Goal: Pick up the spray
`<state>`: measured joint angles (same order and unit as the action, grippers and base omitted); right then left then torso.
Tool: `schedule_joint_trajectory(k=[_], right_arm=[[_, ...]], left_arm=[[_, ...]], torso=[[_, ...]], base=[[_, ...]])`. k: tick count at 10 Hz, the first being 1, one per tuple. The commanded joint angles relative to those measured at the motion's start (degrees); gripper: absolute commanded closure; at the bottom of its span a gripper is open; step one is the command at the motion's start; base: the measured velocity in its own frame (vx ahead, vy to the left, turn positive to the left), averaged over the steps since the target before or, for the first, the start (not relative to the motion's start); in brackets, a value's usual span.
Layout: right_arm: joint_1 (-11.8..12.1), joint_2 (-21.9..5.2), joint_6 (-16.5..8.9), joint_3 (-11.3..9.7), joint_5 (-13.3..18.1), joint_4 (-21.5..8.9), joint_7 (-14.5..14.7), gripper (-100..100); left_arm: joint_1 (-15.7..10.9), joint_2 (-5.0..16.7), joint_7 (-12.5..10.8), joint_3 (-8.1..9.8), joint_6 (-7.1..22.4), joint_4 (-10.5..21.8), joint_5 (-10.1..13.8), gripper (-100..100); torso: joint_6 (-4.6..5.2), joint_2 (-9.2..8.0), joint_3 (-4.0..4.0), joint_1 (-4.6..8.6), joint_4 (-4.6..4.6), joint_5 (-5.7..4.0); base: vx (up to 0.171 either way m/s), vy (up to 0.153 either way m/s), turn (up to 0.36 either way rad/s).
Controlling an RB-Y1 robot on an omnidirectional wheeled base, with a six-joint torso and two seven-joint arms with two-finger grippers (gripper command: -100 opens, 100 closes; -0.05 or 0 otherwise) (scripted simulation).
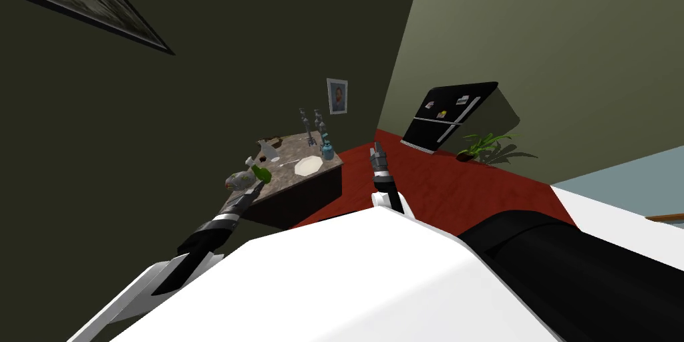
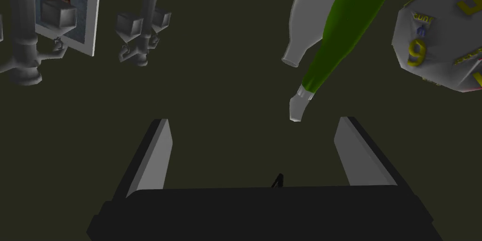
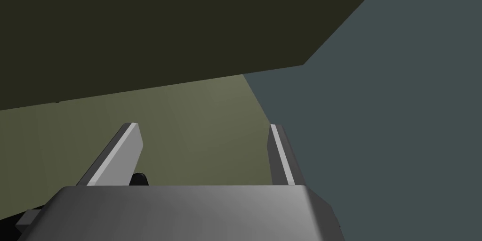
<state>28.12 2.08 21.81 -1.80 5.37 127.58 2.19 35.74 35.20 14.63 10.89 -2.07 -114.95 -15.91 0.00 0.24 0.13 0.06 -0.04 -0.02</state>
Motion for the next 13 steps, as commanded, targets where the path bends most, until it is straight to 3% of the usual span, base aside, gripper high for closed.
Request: schedule_joint_trajectory(k=[1,7,13], right_arm=[[0.0,0.0,0.0,0.0,0.0,0.0,0.0,0],[0.01,-0.01,0.0,0.01,0.0,0.0,0.0,0],[0.0,-0.01,0.0,0.01,0.0,0.0,0.0,0]], left_arm=[[0.12,0.77,0.29,0.1,1.76,-0.04,-0.41,-100],[-0.1,5.43,2.23,0.58,10.48,2.29,-3.75,-100],[-0.93,7.33,3.17,0.3,16.57,3.31,-5.75,-100]], torso=[[0.0,0.0,0.0,0.0,0.0,0.0],[0.01,0.15,0.08,-0.2,-0.03,0.04],[0.0,0.05,0.04,-0.25,-0.02,0.06]], base=[[0.047,-0.01,-0.012],[0.083,0.011,-0.031],[0.094,0.031,-0.014]])
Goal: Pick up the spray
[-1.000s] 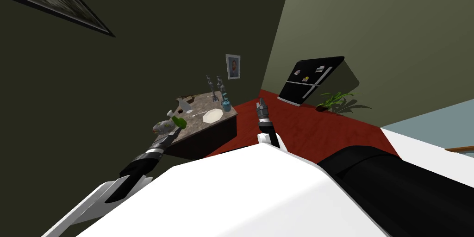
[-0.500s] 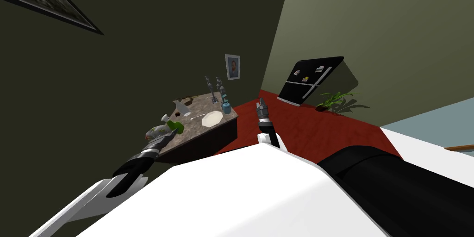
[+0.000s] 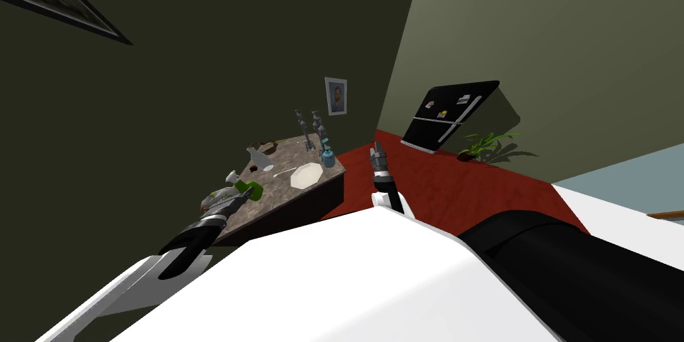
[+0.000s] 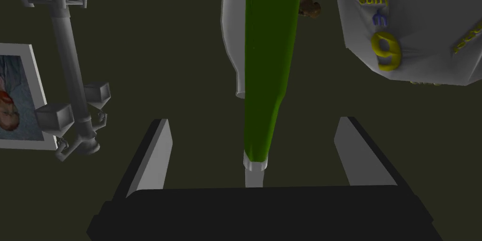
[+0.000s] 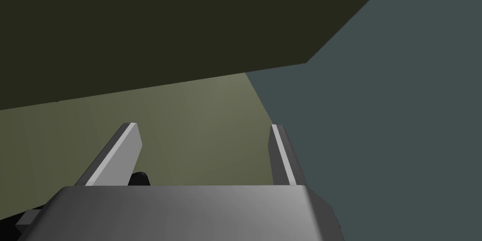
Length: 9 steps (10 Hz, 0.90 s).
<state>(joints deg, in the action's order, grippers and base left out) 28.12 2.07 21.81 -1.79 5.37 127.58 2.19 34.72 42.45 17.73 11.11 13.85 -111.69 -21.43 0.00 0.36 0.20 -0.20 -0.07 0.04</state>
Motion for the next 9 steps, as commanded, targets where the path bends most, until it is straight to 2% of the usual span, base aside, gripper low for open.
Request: schedule_joint_trajectory(k=[1,2,3,6,7,9], right_arm=[[0.0,0.0,0.0,0.0,0.0,0.0,0.0,0],[-0.01,0.0,0.0,0.0,0.0,0.0,0.0,0],[-0.01,0.01,0.0,0.0,0.0,0.0,0.0,0],[-0.02,0.01,0.0,-0.01,0.0,0.0,0.0,0],[-0.02,0.01,0.0,-0.01,0.0,0.0,0.0,0],[-0.02,0.01,0.0,-0.01,0.0,0.0,0.0,0]], left_arm=[[0.0,0.0,0.0,0.0,0.0,0.0,0.0,-100],[-0.04,0.05,0.02,-0.01,0.28,0.01,-0.02,0],[-2.91,-1.56,2.56,-1.96,-1.39,2.88,0.84,-100],[-8.32,-1.56,2.56,-1.96,-1.39,8.51,0.84,-100],[-10.25,-3.17,5.1,-3.91,-3.03,10.08,1.7,-100],[-13.51,-3.17,5.1,-3.91,-3.03,13.72,1.7,-100]], torso=[[0.0,0.0,0.0,0.0,0.0,0.0],[-0.01,-0.14,-0.06,0.08,0.02,-0.01],[-0.01,-0.28,-0.15,0.14,0.05,-0.03],[0.0,-0.64,-0.37,0.14,0.14,-0.03],[0.0,-0.5,-0.29,0.16,0.11,-0.03],[-0.02,-0.71,-0.4,0.14,0.15,-0.02]], base=[[0.053,0.02,-0.005],[0.009,0.004,-0.001],[-0.071,0.013,0.134],[-0.062,0.004,0.019],[-0.077,0.011,0.125],[-0.07,0.005,0.043]])
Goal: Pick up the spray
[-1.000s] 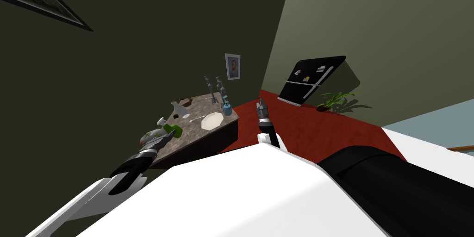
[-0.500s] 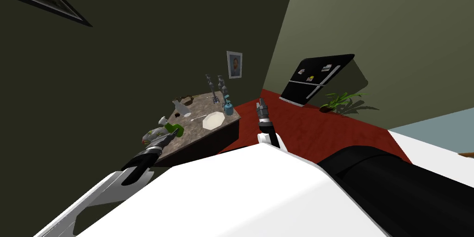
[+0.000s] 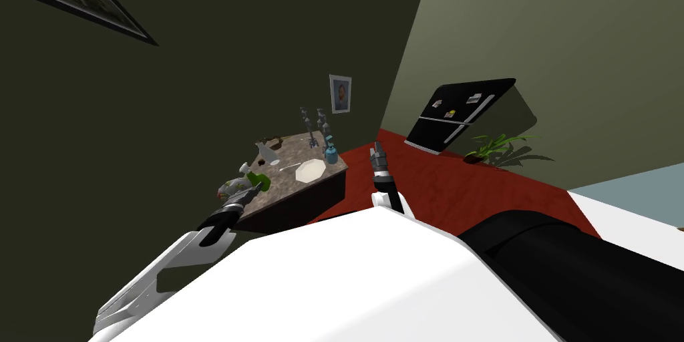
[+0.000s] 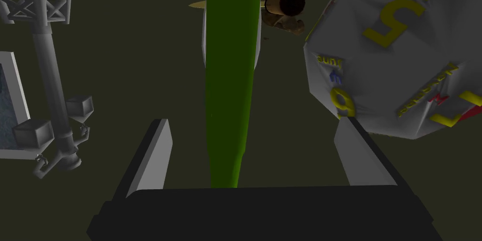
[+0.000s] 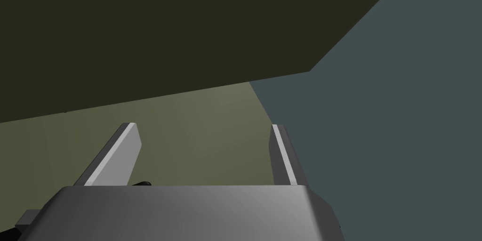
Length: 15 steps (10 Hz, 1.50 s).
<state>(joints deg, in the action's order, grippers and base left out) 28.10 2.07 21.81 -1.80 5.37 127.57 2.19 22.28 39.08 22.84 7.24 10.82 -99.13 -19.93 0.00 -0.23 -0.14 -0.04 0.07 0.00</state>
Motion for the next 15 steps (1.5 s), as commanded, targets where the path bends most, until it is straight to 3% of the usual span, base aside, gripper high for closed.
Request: schedule_joint_trajectory(k=[1,3,4,7,8,9,12,14,15], right_arm=[[0.0,0.0,0.0,0.0,0.0,0.0,0.0,0],[0.01,0.0,0.0,0.0,0.0,0.0,0.0,0],[0.01,0.0,0.0,0.0,0.0,0.0,0.0,0],[0.0,0.0,0.0,0.0,0.0,0.0,0.0,0],[0.0,0.0,0.0,0.0,0.0,0.0,0.0,0],[0.01,0.0,0.0,0.0,0.0,0.0,0.0,0],[0.0,0.0,0.0,0.0,0.0,0.0,0.0,0],[0.01,0.0,0.0,0.0,0.0,0.0,0.0,0],[0.01,0.0,0.0,0.0,0.0,0.0,0.0,0]], left_arm=[[-2.86,0.2,-0.01,-0.04,0.0,2.86,0.2,-100],[-4.16,0.2,-0.01,-0.04,0.0,4.98,0.2,-100],[-6.81,-1.4,2.53,-2.0,-1.64,7.34,1.06,-100],[-12.41,-1.4,2.53,-2.0,-1.64,12.86,1.06,-100],[-12.44,-1.4,2.53,-2.0,-1.64,13.74,1.06,-100],[-15.02,-3.01,5.07,-3.95,-3.28,16.06,1.92,-100],[-19.96,-3.01,5.07,-3.95,-3.28,20.24,1.92,-100],[-20.71,-3.01,5.07,-3.95,-3.28,22.51,1.92,-100],[-22.97,-4.61,7.61,-5.9,-4.93,23.86,2.79,-100]], torso=[[0.0,0.0,0.0,0.0,0.0,0.0],[0.0,0.21,0.13,0.0,-0.05,0.0],[-0.01,0.23,0.14,0.01,-0.06,0.0],[-0.01,-0.04,-0.02,-0.01,0.01,0.0],[-0.01,0.06,0.04,-0.01,-0.01,0.0],[-0.02,0.15,0.09,0.01,-0.04,0.0],[-0.02,-0.01,-0.01,0.01,0.0,0.0],[-0.03,0.21,0.12,0.0,-0.06,0.0],[-0.04,0.22,0.14,0.0,-0.07,0.0]], base=[[-0.007,0.0,-0.015],[0.009,0.001,0.0],[-0.046,0.008,0.154],[-0.062,0.007,0.014],[0.0,0.0,0.0],[-0.084,0.024,0.165],[-0.05,0.002,0.01],[0.01,0.001,0.001],[-0.075,0.007,0.149]])
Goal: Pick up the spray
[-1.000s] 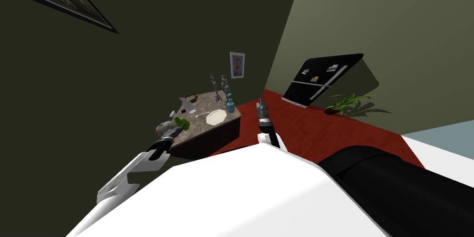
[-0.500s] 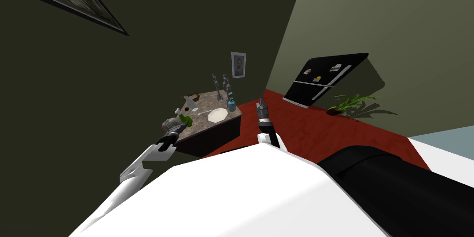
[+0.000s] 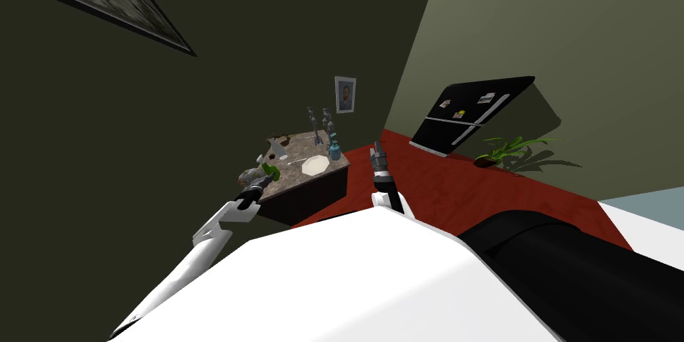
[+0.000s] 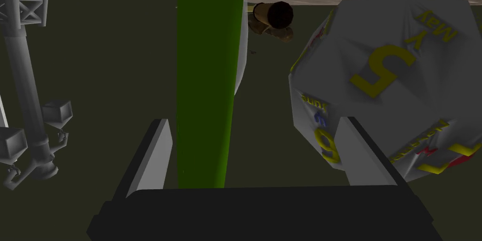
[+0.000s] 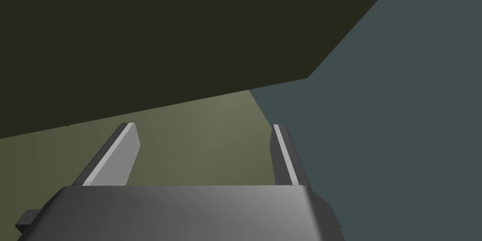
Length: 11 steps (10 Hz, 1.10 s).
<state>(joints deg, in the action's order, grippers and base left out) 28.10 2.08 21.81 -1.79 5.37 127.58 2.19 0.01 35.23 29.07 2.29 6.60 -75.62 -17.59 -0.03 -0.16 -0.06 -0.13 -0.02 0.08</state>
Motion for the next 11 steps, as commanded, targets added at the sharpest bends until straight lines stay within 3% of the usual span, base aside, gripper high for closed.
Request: schedule_joint_trajectory(k=[1,3,4,5,7,9,10,11], right_arm=[[0.0,0.0,0.0,0.0,0.0,0.0,0.0,0],[0.0,0.0,0.0,0.0,0.0,0.0,0.0,0],[0.0,0.0,0.0,0.0,0.0,0.0,0.0,0],[0.0,0.0,0.0,0.0,0.0,0.0,0.0,0],[-0.01,0.0,0.0,0.0,0.0,0.0,0.0,0],[0.0,0.0,0.0,0.0,0.0,0.0,0.0,0],[0.0,0.0,0.0,0.0,0.0,0.0,0.0,0],[0.0,0.0,0.0,0.0,0.0,0.0,0.0,0]], left_arm=[[-2.86,-0.76,1.38,-0.96,-0.71,2.86,0.44,-100],[-6.28,-0.76,1.38,-0.96,-0.71,6.37,0.44,-100],[-6.71,-0.76,1.38,-0.96,-0.71,7.77,0.44,-100],[-9.0,-2.37,3.92,-2.91,-2.35,9.62,1.3,-100],[-12.91,-2.37,3.92,-2.91,-2.35,13.49,1.3,-100],[-14.99,-2.37,3.92,-2.91,-2.35,15.99,1.3,-100],[-17.32,-3.97,6.46,-4.86,-3.99,17.9,2.17,-100],[-19.17,-3.97,6.46,-4.86,-3.99,19.82,2.17,-100]], torso=[[0.0,0.0,0.0,0.0,0.0,0.0],[0.02,0.03,0.0,-0.04,0.02,-0.01],[0.02,0.15,0.07,-0.05,-0.01,0.0],[0.01,0.26,0.13,-0.06,-0.05,0.01],[0.01,0.07,0.04,-0.17,-0.02,0.05],[0.03,0.26,0.14,-0.09,-0.05,0.03],[0.01,0.35,0.2,-0.1,-0.08,0.03],[-0.01,0.18,0.11,-0.13,-0.06,0.05]], base=[[-0.099,0.006,0.066],[-0.034,0.01,-0.011],[0.007,0.007,0.0],[-0.062,0.037,0.152],[-0.076,0.006,0.027],[-0.006,-0.002,-0.005],[-0.068,0.009,0.135],[-0.094,0.013,0.081]])
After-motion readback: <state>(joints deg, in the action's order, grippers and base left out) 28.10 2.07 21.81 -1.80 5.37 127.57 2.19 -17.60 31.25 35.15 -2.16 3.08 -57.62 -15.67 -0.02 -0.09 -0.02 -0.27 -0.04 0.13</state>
